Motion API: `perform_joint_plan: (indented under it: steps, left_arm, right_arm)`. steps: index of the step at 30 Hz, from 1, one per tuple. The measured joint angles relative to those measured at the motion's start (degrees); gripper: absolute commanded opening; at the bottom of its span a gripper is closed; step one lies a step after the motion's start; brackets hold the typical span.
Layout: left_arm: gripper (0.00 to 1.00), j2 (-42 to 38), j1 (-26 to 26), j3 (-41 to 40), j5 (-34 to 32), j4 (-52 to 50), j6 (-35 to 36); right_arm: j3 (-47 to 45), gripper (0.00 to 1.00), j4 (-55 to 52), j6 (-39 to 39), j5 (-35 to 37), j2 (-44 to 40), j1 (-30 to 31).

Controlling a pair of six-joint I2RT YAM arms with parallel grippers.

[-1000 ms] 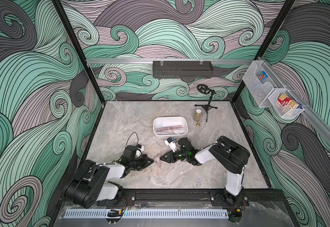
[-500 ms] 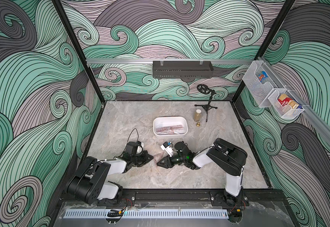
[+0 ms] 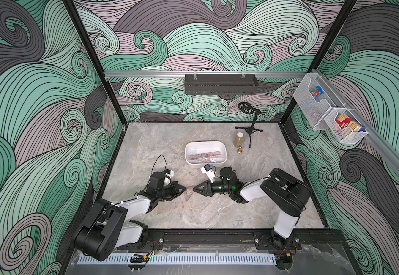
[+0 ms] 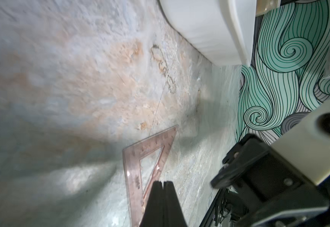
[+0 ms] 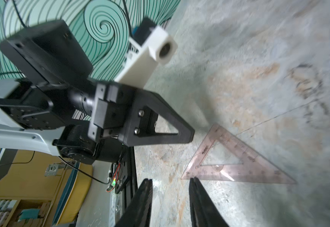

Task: Put the scattered rulers into the storage box
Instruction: Pick up the ruler from the center of the board.

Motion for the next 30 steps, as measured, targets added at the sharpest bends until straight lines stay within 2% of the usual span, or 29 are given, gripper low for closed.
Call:
perform_joint_plan:
  steps: [4,14,17,19,21,30]
  left_arm:
    - [0.0,2.34,-0.28,-0.04,0.33,2.01,-0.11]
    - [0.0,5.79,-0.44,-0.39,-0.59,3.13,-0.26]
    - [0.0,9.14,-0.39,-0.57,0.44,7.15,-0.26]
    - [0.0,11.02,-0.39,-0.63,1.31,9.94,-0.33]
    - [0.0,12.37,-0.39,-0.68,1.53,11.74,-0.37]
    - [0.0,9.84,-0.37,-1.18,0.17,9.05,0.11]
  right_arm:
    - [-1.05,0.34,0.48,-0.11,-0.2,-0.57,-2.4]
    - [-0.66,0.34,-2.23,-1.46,-0.48,-0.57,-3.41]
    - [0.22,0.34,-3.67,-2.23,-0.42,-0.57,-3.65]
    - [0.76,0.37,-5.05,-2.97,-0.09,-0.57,-3.89]
    - [1.4,0.44,-6.97,-3.93,0.39,-0.57,-4.15]
    - [5.38,0.45,-14.58,-7.08,2.69,0.79,-4.46]
